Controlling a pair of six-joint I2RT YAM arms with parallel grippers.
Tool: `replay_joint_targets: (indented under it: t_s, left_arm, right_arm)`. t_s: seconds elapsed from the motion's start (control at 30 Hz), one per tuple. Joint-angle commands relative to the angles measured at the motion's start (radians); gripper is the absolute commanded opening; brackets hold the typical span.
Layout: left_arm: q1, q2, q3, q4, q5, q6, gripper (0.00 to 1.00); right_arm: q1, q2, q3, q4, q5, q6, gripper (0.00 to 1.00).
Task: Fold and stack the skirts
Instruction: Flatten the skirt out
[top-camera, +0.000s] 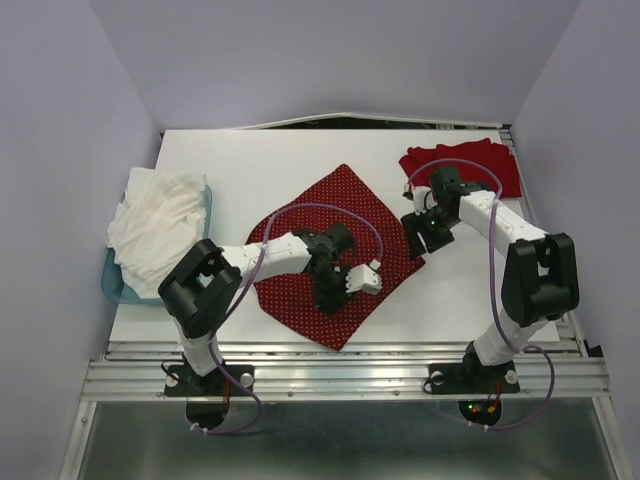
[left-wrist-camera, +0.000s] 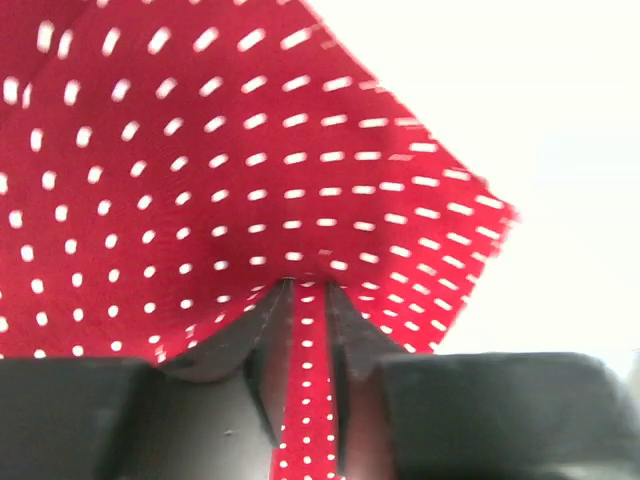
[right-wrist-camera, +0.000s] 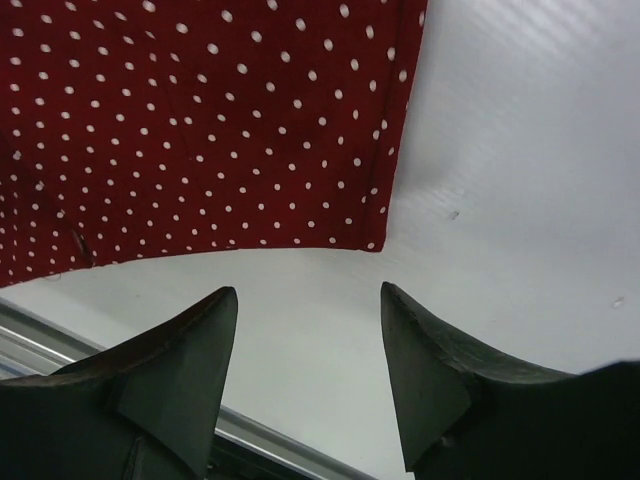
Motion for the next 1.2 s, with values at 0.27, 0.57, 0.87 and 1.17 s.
replay_joint_targets:
  t_s: [0.27, 0.57, 0.87, 1.17]
  left_arm:
    - [0.075, -0.124, 0.157, 0.127, 0.259, -0.266, 0.38]
    - [0.238, -0.142, -0.026, 0.112, 0.009, 0.020, 0.29]
    - [0.016, -0.093, -0.219, 0.122, -0.138, 0.117, 0.12]
    - [-0.176, 0.025, -0.071, 0.055, 0.028, 0.026, 0.01]
  right_arm:
    - [-0.054, 0.124, 0.010, 0.099, 0.038, 0.013, 0.65]
    - [-0.054, 0.231, 0.028, 0.096, -0.086, -0.004, 0.51]
    - [-0.054, 0.320, 0.154, 0.097, -0.042, -0.053, 0.05]
    - [-0.054, 0.385, 0.307, 0.041, -0.117, -0.117, 0.01]
